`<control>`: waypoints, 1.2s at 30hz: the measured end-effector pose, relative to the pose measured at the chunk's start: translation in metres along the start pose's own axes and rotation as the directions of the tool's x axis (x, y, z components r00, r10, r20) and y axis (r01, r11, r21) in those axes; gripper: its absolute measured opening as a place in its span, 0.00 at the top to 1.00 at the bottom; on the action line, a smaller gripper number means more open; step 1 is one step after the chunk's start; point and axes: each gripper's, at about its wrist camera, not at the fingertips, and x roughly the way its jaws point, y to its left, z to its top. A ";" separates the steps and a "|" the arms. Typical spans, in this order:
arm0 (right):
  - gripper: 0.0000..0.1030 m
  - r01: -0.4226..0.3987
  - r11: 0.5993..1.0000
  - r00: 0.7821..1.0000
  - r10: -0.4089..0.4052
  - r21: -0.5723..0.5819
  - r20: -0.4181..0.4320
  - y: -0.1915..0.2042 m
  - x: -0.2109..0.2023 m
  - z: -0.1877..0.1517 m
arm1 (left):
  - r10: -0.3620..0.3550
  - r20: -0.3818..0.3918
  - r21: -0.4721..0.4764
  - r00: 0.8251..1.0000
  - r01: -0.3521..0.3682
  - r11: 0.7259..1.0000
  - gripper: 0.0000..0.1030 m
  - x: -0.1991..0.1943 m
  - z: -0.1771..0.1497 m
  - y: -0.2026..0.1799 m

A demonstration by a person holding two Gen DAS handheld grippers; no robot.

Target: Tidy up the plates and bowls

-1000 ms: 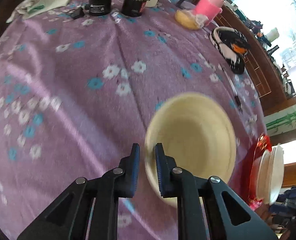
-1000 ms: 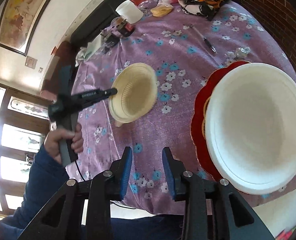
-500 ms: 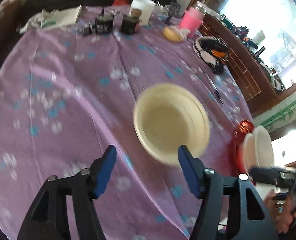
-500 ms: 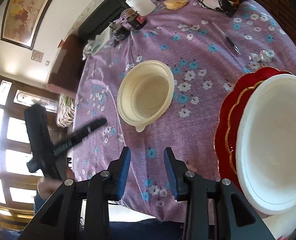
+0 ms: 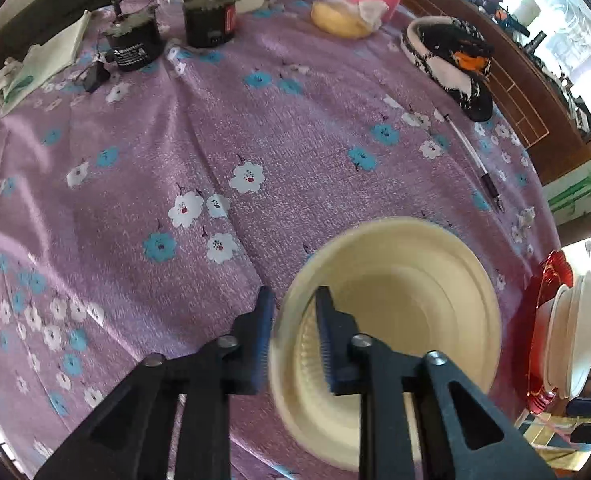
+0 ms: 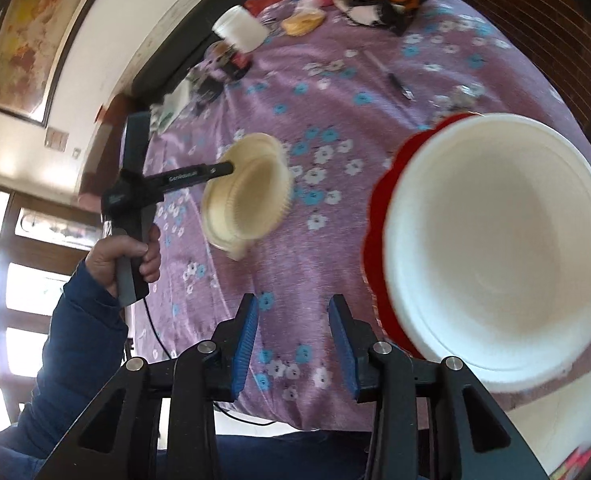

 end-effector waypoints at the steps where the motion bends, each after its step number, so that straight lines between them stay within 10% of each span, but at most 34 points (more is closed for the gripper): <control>1: 0.61 0.000 1.000 1.000 0.000 0.007 0.001 -0.002 -0.001 0.000 | -0.001 0.006 -0.007 1.000 0.001 1.000 0.86 -0.003 -0.004 -0.001; 10: 0.61 -0.030 0.999 0.999 0.030 -0.012 -0.021 0.010 0.012 0.008 | -0.015 0.077 -0.155 0.997 0.027 0.987 0.84 -0.049 -0.090 -0.012; 14: 0.61 -0.037 0.999 0.999 0.036 -0.031 -0.029 0.019 0.022 0.017 | -0.018 0.135 -0.168 0.991 0.041 0.985 0.40 -0.072 -0.112 -0.012; 36: 0.57 -0.029 0.990 0.992 0.046 0.139 -0.115 0.017 0.102 0.037 | 0.043 0.082 -0.046 0.996 -0.039 0.998 0.41 -0.019 -0.030 0.001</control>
